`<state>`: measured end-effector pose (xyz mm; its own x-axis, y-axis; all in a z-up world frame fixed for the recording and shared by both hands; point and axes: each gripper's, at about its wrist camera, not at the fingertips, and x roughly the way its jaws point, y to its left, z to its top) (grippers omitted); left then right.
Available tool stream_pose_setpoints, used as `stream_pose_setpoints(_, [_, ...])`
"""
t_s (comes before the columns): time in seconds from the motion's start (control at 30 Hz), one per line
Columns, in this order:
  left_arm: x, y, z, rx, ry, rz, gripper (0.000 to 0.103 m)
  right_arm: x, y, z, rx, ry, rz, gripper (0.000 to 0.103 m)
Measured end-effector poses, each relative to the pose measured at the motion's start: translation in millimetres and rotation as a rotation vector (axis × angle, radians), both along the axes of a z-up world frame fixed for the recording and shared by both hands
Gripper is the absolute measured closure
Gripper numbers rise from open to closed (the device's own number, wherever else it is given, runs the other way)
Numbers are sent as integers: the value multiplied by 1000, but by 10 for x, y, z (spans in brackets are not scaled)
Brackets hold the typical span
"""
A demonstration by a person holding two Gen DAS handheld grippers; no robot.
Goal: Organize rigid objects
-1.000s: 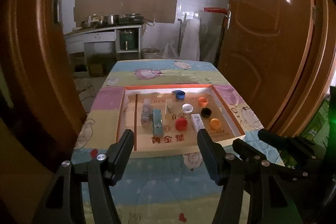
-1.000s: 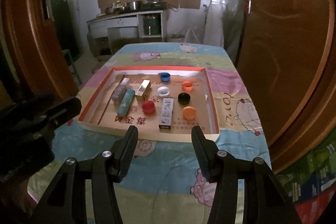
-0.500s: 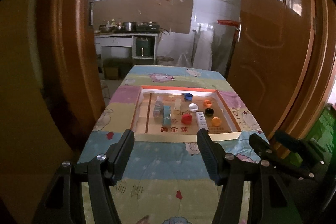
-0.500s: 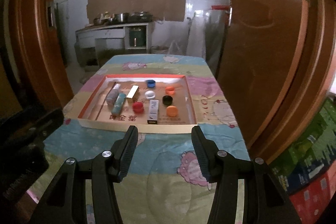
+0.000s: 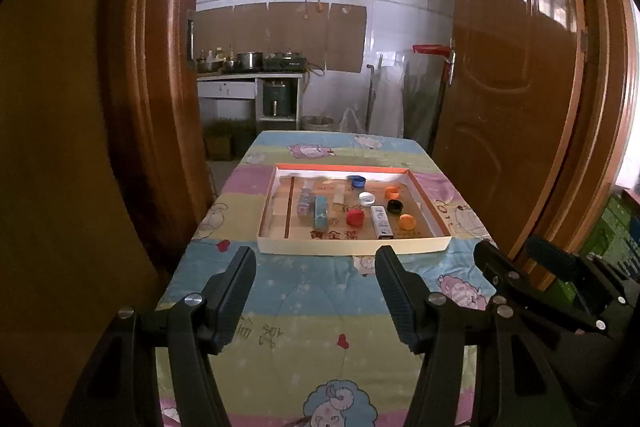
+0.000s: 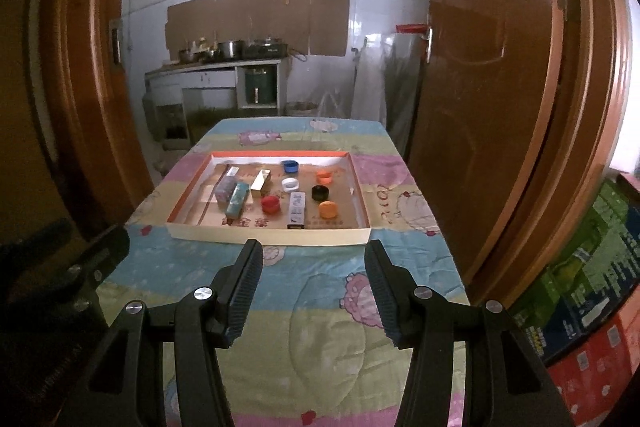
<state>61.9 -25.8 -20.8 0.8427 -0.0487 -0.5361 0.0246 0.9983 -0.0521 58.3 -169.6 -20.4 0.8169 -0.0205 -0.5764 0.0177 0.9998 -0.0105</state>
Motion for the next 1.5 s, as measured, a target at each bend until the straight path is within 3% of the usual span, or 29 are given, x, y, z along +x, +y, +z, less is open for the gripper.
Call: stream_pose_setpoints(1.5, [-194, 70, -65, 44, -22, 27, 42, -248, 109, -87, 6, -12, 36, 47])
